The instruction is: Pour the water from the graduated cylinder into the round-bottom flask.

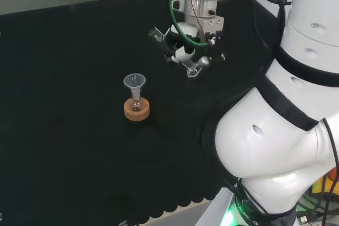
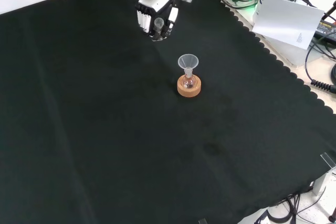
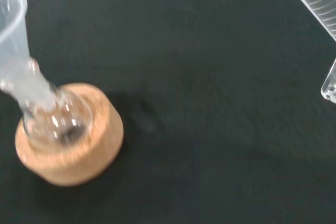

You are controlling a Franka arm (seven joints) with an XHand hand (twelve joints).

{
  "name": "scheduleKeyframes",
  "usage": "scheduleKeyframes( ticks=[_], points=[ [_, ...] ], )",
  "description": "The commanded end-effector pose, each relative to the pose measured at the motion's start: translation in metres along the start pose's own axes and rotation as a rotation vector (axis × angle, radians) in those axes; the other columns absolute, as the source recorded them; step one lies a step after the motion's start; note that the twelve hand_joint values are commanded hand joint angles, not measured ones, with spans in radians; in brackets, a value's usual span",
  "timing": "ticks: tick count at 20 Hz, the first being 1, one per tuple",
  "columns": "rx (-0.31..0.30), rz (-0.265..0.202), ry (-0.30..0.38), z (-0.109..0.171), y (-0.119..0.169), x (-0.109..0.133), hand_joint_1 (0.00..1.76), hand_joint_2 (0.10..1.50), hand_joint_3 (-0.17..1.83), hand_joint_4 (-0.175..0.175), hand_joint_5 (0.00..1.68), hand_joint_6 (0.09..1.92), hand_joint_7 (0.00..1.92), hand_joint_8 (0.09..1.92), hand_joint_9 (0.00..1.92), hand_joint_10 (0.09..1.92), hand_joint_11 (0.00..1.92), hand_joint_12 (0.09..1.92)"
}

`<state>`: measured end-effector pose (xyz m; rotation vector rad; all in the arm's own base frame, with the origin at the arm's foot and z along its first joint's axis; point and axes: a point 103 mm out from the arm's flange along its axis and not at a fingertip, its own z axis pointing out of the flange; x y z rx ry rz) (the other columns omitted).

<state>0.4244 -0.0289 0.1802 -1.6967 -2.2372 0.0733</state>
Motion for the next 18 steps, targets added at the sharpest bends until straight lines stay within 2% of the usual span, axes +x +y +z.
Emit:
scheduleKeyframes(
  ticks=[1, 7, 12, 18],
  points=[
    [0.074, 0.022, -0.052, 0.012, -0.028, -0.003, 1.26, 1.11, 0.0, -0.175, 0.98, 1.0, 1.0, 0.99, 1.35, 0.19, 1.14, 0.85],
    [0.137, 0.008, -0.092, 0.017, -0.038, 0.005, 1.26, 1.11, 0.0, -0.175, 0.98, 1.0, 1.01, 0.99, 1.35, 0.18, 1.14, 0.85],
    [0.197, -0.007, -0.154, 0.017, -0.037, 0.015, 1.26, 1.11, 0.0, -0.175, 0.98, 1.0, 1.01, 0.99, 1.35, 0.18, 1.14, 0.84],
    [0.243, -0.008, -0.18, 0.019, -0.037, 0.016, 1.26, 1.11, 0.0, -0.175, 0.98, 1.0, 1.01, 0.99, 1.35, 0.17, 1.14, 0.84]
  ],
)
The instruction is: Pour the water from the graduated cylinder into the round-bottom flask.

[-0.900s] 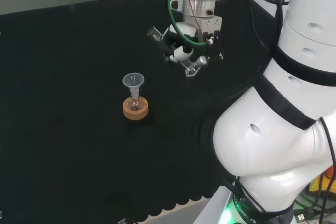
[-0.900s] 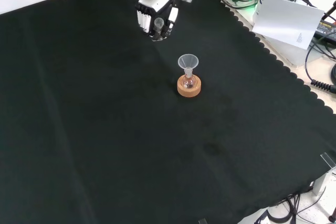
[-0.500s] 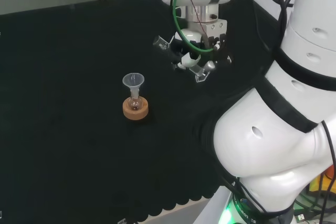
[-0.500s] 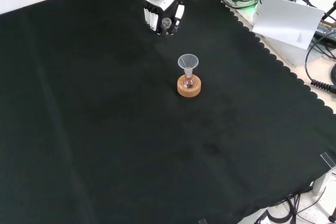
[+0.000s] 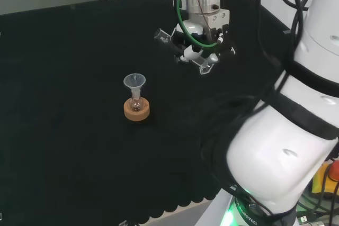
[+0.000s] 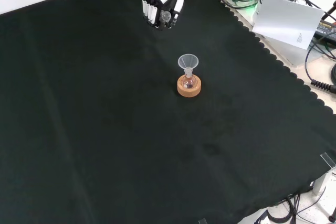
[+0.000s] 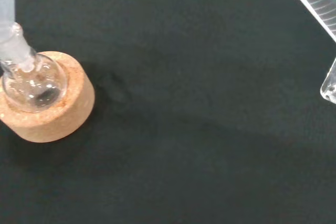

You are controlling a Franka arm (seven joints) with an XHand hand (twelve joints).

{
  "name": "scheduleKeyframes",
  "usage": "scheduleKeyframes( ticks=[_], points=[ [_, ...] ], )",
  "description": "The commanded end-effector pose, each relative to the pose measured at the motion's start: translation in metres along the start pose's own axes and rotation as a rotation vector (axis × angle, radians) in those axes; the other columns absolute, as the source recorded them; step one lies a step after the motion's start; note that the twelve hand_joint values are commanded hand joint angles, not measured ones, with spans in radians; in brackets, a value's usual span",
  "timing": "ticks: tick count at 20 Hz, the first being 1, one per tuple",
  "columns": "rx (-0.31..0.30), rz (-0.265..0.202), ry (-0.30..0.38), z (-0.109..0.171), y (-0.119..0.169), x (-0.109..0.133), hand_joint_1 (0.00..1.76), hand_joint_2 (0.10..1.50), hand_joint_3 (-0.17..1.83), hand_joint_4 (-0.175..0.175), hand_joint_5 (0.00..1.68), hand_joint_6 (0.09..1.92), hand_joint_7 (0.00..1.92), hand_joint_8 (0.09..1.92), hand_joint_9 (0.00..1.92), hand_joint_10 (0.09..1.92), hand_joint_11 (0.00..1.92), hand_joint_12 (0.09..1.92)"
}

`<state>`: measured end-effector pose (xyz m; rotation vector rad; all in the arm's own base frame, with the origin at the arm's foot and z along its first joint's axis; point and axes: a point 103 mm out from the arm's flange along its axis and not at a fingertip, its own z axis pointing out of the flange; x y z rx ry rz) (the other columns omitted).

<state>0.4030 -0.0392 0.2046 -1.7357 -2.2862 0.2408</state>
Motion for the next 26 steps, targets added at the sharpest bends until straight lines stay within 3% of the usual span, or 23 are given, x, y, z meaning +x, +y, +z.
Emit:
scheduleKeyframes(
  ticks=[1, 26],
  points=[
    [0.198, -0.04, -0.062, 0.0361, -0.0073, 0.0197, 1.26, 1.11, 0.0, -0.175, 0.98, 1.0, 1.01, 0.99, 1.35, 0.17, 1.14, 0.84],
    [0.289, -0.015, -0.175, 0.0302, -0.0162, 0.0172, 1.26, 1.11, 0.0, -0.175, 0.97, 1.0, 1.0, 0.99, 1.36, 0.15, 1.14, 0.84]
  ],
)
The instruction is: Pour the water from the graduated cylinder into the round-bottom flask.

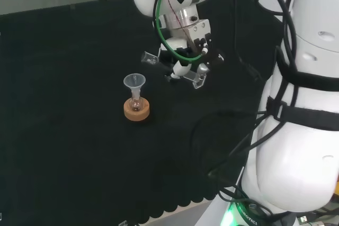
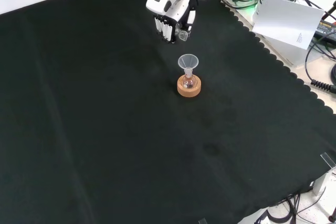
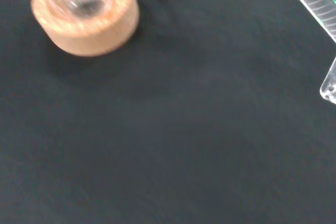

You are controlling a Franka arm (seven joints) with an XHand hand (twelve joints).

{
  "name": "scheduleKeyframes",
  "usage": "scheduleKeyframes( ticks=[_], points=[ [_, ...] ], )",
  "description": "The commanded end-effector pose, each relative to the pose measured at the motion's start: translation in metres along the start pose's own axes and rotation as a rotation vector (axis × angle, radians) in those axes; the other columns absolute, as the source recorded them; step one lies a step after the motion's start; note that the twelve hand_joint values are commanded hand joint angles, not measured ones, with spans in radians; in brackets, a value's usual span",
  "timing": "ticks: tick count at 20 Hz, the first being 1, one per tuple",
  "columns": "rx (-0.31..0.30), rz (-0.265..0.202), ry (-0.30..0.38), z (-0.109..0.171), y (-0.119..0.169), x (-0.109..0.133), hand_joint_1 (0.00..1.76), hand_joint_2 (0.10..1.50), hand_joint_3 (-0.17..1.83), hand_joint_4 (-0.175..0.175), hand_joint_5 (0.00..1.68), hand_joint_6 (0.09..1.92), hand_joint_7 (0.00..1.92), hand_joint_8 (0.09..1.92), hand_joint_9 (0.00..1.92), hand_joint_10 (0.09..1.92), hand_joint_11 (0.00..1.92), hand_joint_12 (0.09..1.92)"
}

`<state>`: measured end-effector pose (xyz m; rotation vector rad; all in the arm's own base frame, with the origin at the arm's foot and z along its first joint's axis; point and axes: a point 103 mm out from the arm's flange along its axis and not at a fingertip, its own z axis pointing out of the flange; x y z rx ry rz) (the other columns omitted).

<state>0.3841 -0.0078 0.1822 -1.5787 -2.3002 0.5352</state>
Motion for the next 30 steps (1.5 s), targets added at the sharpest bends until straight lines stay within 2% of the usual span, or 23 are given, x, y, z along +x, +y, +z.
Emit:
scheduleKeyframes(
  ticks=[1, 19, 30],
  points=[
    [0.098, 0.055, -0.066, 0.006, -0.014, -0.014, 1.26, 1.11, 0.0, -0.175, 0.97, 1.0, 1.0, 0.99, 1.36, 0.15, 1.14, 0.84],
    [0.118, 0.059, -0.141, 0.002, -0.012, -0.006, 1.26, 1.11, 0.0, -0.175, 0.97, 1.0, 1.0, 1.0, 1.36, 0.14, 1.15, 0.84],
    [0.123, 0.079, -0.185, -0.002, 0.005, 0.017, 1.26, 1.11, 0.0, -0.175, 0.97, 1.01, 1.0, 1.0, 1.37, 0.13, 1.14, 0.83]
  ],
)
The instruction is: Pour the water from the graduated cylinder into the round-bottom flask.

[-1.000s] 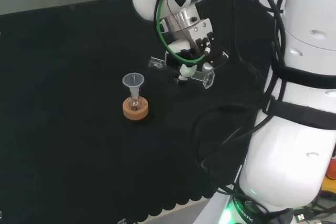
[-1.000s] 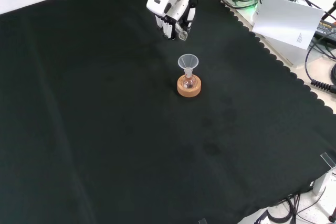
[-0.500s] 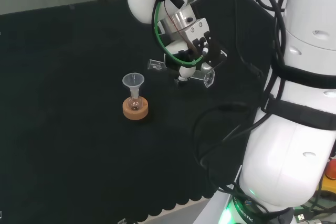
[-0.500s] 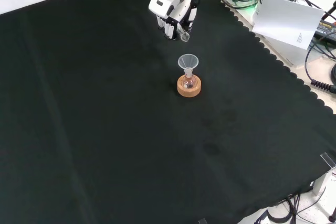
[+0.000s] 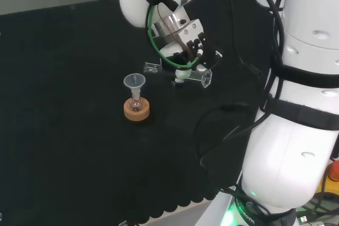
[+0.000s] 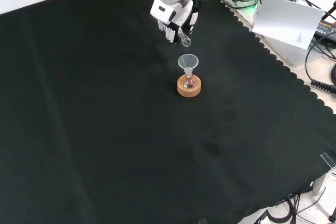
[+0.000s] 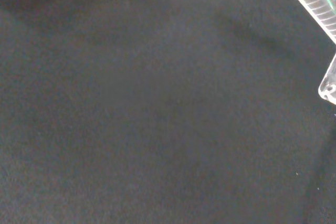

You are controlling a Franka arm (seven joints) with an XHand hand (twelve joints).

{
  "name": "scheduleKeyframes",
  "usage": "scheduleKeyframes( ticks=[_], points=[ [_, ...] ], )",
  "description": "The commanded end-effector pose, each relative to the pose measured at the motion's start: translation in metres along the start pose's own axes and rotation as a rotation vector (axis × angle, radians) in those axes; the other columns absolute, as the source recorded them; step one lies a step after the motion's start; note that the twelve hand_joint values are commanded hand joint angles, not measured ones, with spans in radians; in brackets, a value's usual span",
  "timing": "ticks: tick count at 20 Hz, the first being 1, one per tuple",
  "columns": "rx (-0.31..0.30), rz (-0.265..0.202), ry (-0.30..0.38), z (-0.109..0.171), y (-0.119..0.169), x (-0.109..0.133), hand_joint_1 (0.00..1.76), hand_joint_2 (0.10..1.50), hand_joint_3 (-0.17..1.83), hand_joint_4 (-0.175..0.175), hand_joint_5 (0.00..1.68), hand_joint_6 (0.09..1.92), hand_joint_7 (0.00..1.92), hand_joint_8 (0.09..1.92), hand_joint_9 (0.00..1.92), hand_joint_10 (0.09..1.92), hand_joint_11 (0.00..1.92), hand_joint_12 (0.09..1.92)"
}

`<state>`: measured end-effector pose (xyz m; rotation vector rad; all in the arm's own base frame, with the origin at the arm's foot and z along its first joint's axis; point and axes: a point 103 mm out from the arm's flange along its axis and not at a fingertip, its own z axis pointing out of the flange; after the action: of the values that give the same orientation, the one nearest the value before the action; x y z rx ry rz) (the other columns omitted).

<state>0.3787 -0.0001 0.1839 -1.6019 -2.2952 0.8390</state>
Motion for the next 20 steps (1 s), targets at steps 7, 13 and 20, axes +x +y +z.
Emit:
scheduleKeyframes(
  ticks=[7, 13, 20],
  points=[
    [0.009, 0.05, -0.064, -0.006, 0.008, 0.01, 1.26, 1.11, 0.0, -0.175, 0.97, 1.01, 1.0, 1.0, 1.37, 0.13, 1.14, 0.83],
    [0.027, 0.074, -0.116, -0.009, 0.011, 0.016, 1.26, 1.11, 0.0, -0.175, 0.97, 1.01, 1.0, 1.0, 1.37, 0.13, 1.14, 0.83],
    [0.029, 0.1, -0.147, -0.01, 0.01, 0.016, 1.26, 1.11, 0.0, -0.175, 0.97, 1.01, 1.0, 1.0, 1.37, 0.12, 1.14, 0.83]
  ],
)
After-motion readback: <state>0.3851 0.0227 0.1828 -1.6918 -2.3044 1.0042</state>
